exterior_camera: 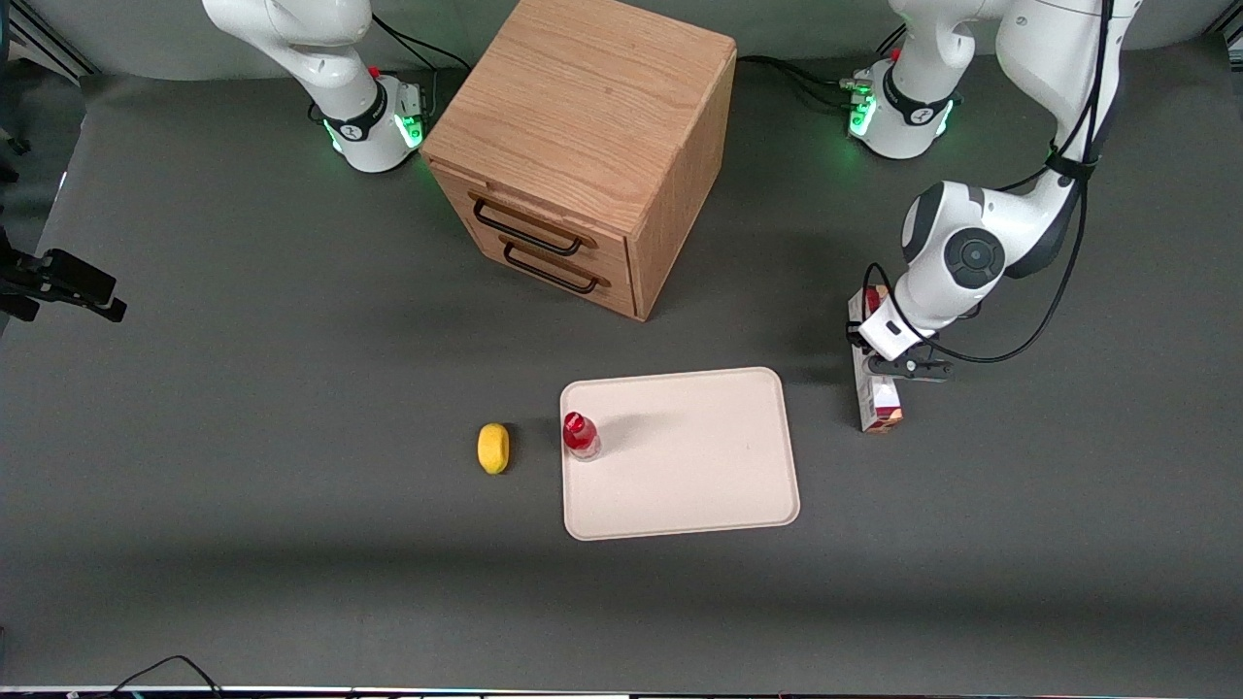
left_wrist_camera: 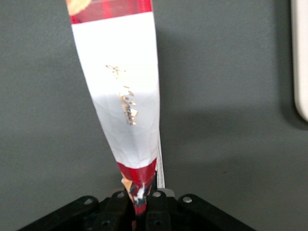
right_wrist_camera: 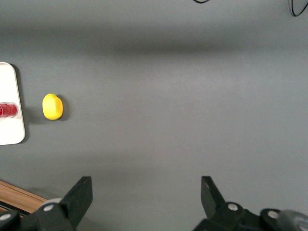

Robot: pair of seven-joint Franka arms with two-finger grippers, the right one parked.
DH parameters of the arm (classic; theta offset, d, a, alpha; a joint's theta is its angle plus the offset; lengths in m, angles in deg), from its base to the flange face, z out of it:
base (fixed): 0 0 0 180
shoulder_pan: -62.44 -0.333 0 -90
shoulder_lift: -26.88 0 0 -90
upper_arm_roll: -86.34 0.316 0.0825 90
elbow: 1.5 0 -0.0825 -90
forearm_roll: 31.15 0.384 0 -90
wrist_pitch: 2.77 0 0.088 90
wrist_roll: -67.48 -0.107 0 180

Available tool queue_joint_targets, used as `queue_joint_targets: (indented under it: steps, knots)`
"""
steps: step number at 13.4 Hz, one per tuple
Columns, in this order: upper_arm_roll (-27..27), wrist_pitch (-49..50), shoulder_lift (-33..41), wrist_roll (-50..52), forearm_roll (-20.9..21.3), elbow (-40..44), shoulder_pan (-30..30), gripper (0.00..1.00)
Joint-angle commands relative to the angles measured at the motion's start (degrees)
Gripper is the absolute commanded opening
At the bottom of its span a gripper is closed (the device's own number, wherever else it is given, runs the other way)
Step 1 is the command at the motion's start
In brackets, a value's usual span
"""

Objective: Place red cookie box on tray
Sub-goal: 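Close the left gripper on the cookie box and lift it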

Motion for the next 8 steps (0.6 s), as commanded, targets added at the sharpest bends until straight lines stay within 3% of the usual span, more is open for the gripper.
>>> queue_joint_targets:
  steps: [1,4,8]
  knots:
    - [-1.0,6.5,1.8,0.6,0.1,4.4,0.3,0.00]
    - [-1.8,13.6,5.1,0.8,0.1,9.1,0.3,0.00]
    - [-3.0,35.7,8.5,1.1,-0.1,23.4,0.3,0.00]
